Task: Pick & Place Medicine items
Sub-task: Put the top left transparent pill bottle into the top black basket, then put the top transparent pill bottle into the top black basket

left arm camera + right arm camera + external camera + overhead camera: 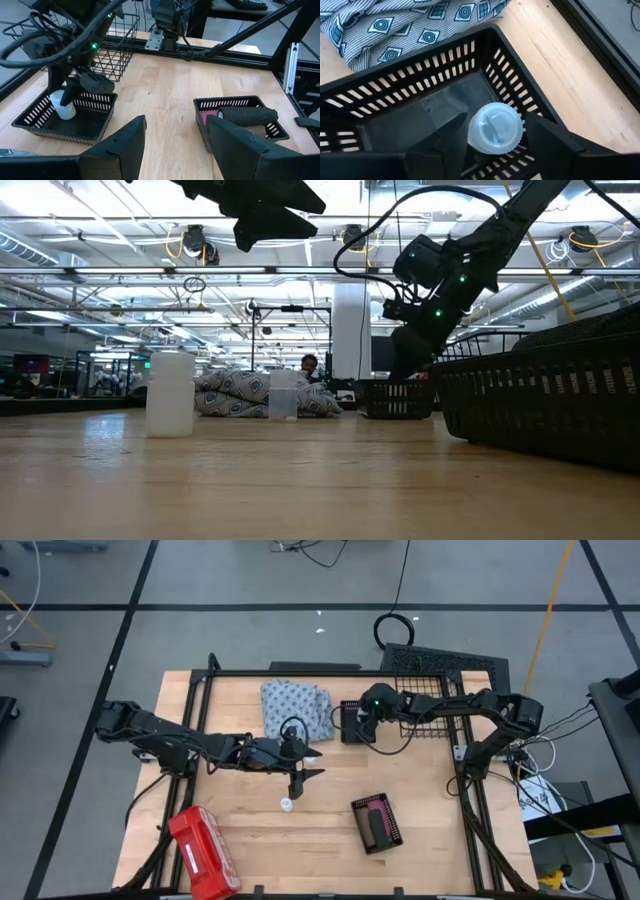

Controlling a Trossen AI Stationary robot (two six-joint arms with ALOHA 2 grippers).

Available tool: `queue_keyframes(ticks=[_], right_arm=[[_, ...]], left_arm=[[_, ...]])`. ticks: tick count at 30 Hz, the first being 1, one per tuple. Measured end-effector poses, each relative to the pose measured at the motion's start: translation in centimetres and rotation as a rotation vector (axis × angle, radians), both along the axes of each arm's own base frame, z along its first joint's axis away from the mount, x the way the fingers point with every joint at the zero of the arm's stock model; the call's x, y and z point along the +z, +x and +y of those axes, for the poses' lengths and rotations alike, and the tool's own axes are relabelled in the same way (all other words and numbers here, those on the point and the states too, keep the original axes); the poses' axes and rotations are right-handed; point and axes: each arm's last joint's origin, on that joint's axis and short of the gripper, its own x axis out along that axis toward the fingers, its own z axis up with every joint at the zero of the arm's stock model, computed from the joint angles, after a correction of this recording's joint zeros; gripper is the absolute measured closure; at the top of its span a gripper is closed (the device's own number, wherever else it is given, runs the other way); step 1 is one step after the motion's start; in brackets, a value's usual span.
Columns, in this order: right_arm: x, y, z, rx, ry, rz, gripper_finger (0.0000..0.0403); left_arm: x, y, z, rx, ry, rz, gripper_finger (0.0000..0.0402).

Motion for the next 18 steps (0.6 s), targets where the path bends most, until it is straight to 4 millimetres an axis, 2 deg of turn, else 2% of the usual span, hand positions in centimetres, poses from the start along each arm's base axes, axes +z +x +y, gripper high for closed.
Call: queue_keyframes(ticks=[10, 18], right_arm=[[0.3, -0.1, 0.0, 0.004, -0.013, -0.005, 0.0151], [3.3, -1.0, 0.5, 0.009, -0.064, -0.089, 0.0146]], left_arm=[[0.0, 0.0, 0.0, 0.000, 0.000, 0.001, 0.0188], [0.2, 0.1, 0.0, 0.000, -0.003, -0.018, 0.0188]])
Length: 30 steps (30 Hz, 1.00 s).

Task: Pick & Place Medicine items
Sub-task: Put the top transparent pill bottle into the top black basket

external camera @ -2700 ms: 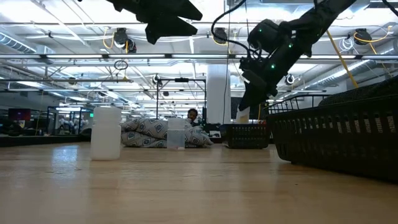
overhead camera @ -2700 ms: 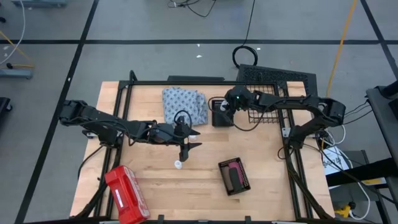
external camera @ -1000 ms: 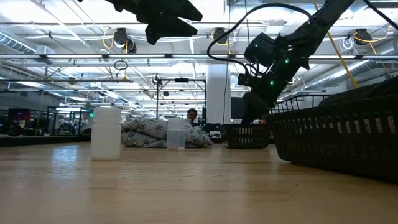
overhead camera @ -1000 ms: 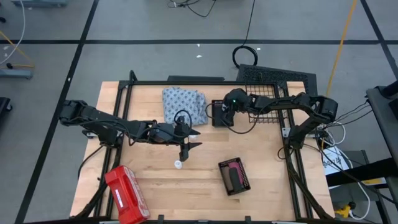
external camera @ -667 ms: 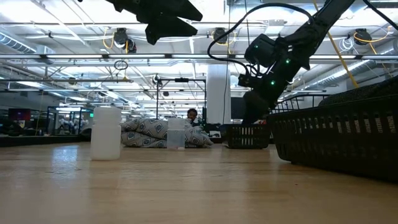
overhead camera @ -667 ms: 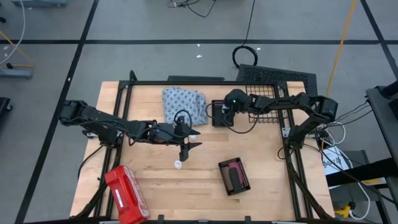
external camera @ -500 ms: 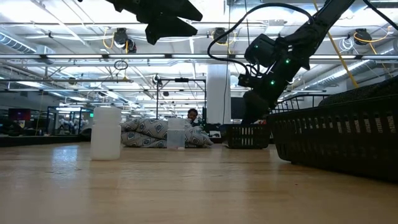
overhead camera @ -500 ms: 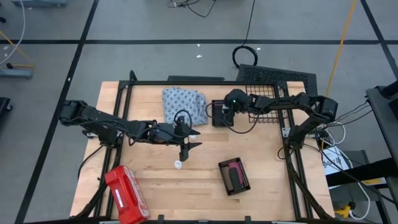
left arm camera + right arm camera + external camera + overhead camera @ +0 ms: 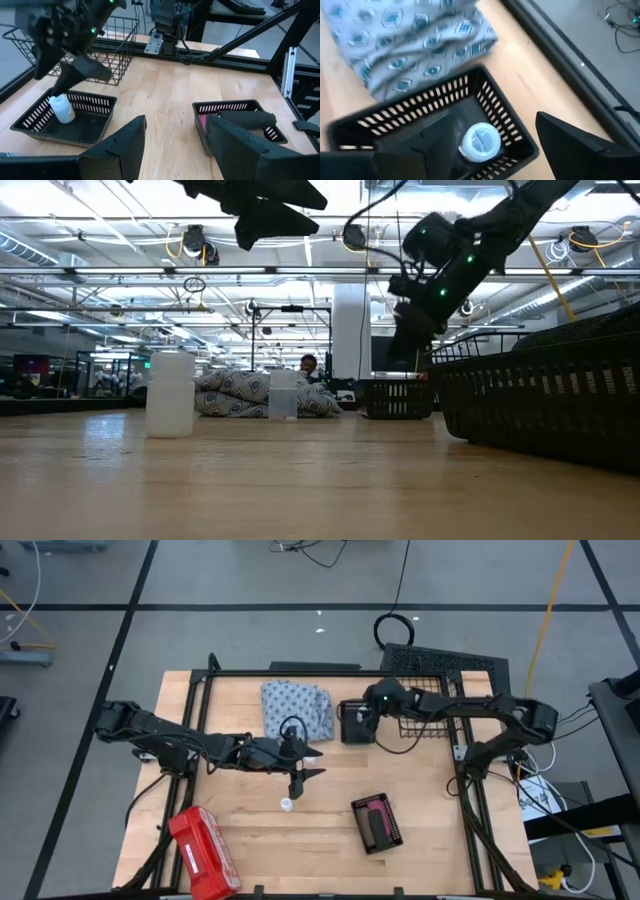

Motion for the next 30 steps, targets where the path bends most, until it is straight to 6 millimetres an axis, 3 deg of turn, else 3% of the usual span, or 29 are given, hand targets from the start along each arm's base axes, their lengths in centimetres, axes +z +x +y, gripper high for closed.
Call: queue_keyframes(ticks=[6, 11, 16, 23, 30], right_arm=[[3.5, -1.2, 2.1, 0.048, -0.026, -0.099, 0.0151], [6.7, -2.4, 5.7, 0.218, 0.075, -0.256, 0.0152], [8.7, -3.7, 9.8, 0.378, 0.175, -0.357, 0.0152], [9.2, -5.9, 14.5, 0.607, 0.168, -0.548, 0.0152], [8.6, -7.6, 16.5, 0.729, 0.164, -0.694, 0.0152]], left_arm=[[0.2, 0.1, 0.0, 0.000, -0.005, -0.024, 0.0188], [0.2, 0.1, 0.0, 0.000, -0.004, -0.019, 0.0188], [-0.9, -0.4, -0.1, 0.001, 0.002, 0.101, 0.0188], [-3.6, -1.7, 0.0, 0.086, -0.010, 0.275, 0.0188], [-9.0, -4.4, 0.5, 0.252, -0.011, 0.274, 0.0188]])
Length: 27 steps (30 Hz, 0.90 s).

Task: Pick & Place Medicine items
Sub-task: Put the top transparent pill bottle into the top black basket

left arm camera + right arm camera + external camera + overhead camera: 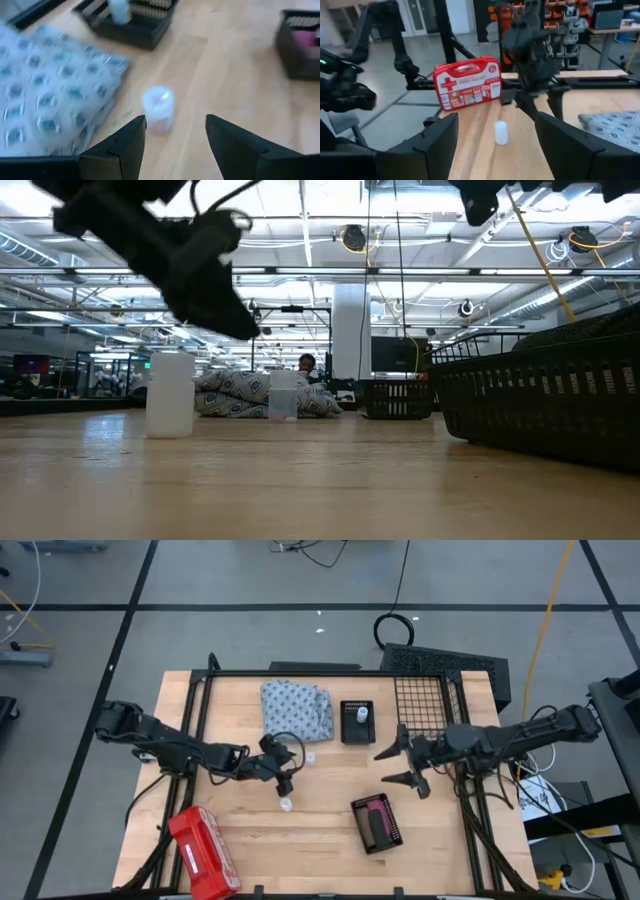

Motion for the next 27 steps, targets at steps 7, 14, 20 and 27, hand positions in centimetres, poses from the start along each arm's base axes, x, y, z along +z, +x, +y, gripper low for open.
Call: queue_keyframes(ticks=[7, 14, 20, 27], right_arm=[[-1.1, -0.3, 0.2, -0.069, -0.034, 0.010, 0.0152], [-1.4, -0.1, 0.2, -0.072, -0.036, 0.007, 0.0152], [-1.4, 0.2, 0.3, -0.069, -0.037, -0.003, 0.0152], [-1.5, 0.3, 0.4, -0.065, -0.037, 0.001, 0.0152]], left_arm=[[-3.2, -1.8, 0.6, -0.015, 0.037, 0.040, 0.0188], [-4.6, -1.4, 0.8, -0.012, 0.030, 0.048, 0.0188], [-6.5, -0.3, 1.0, -0.017, 0.054, 0.041, 0.0188], [-9.0, 1.3, 1.8, 0.006, 0.043, 0.008, 0.0188]])
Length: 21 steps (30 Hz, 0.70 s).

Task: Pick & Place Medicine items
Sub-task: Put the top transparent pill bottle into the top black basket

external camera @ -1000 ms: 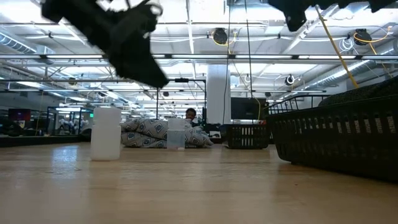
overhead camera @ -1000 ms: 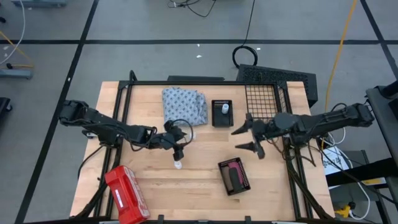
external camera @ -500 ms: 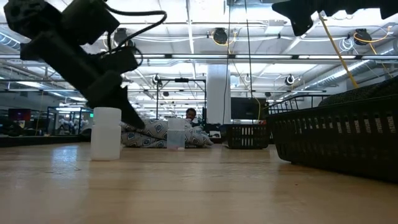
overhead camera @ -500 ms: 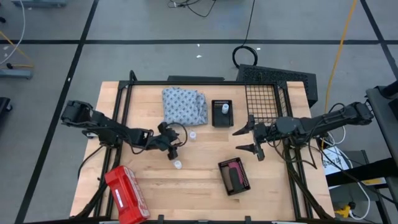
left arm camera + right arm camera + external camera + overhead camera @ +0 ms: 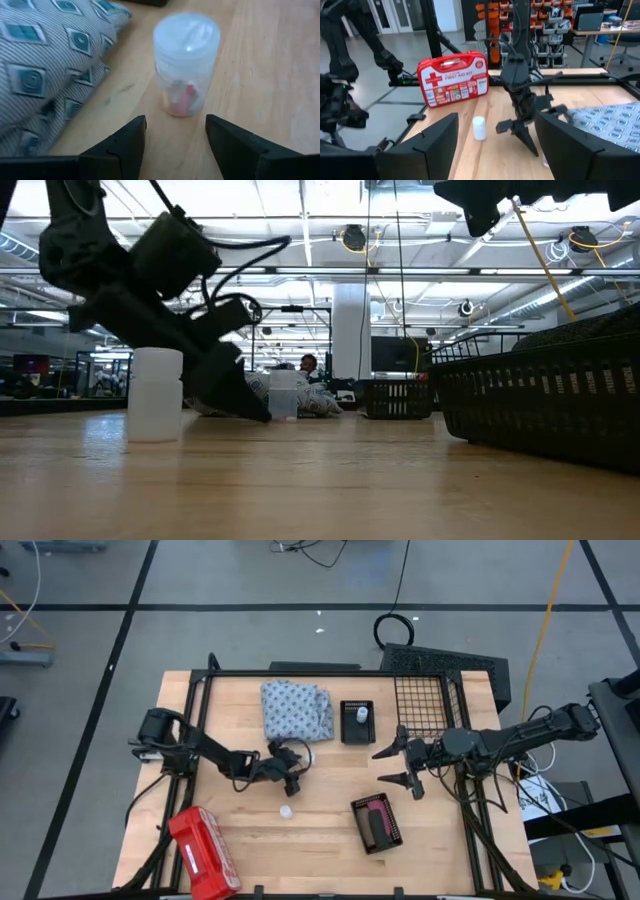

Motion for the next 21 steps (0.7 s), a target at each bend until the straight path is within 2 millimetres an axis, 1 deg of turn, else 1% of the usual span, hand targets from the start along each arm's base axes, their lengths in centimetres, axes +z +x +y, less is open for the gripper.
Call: queue_keyframes(ticks=[5, 10, 21], right_arm=[[0.0, 0.1, 0.0, 0.000, 0.002, -0.009, 0.0152], [0.1, 0.2, 0.0, -0.002, 0.004, -0.012, 0.0152], [0.0, 0.2, 0.0, -0.009, 0.003, -0.008, 0.0152]], left_arm=[[-1.0, 1.0, 0.4, -0.003, -0.023, -0.047, 0.0188], [-1.3, 1.9, 0.6, -0.025, 0.003, -0.071, 0.0188], [-1.3, 1.9, 0.6, -0.049, 0.013, -0.057, 0.0188]])
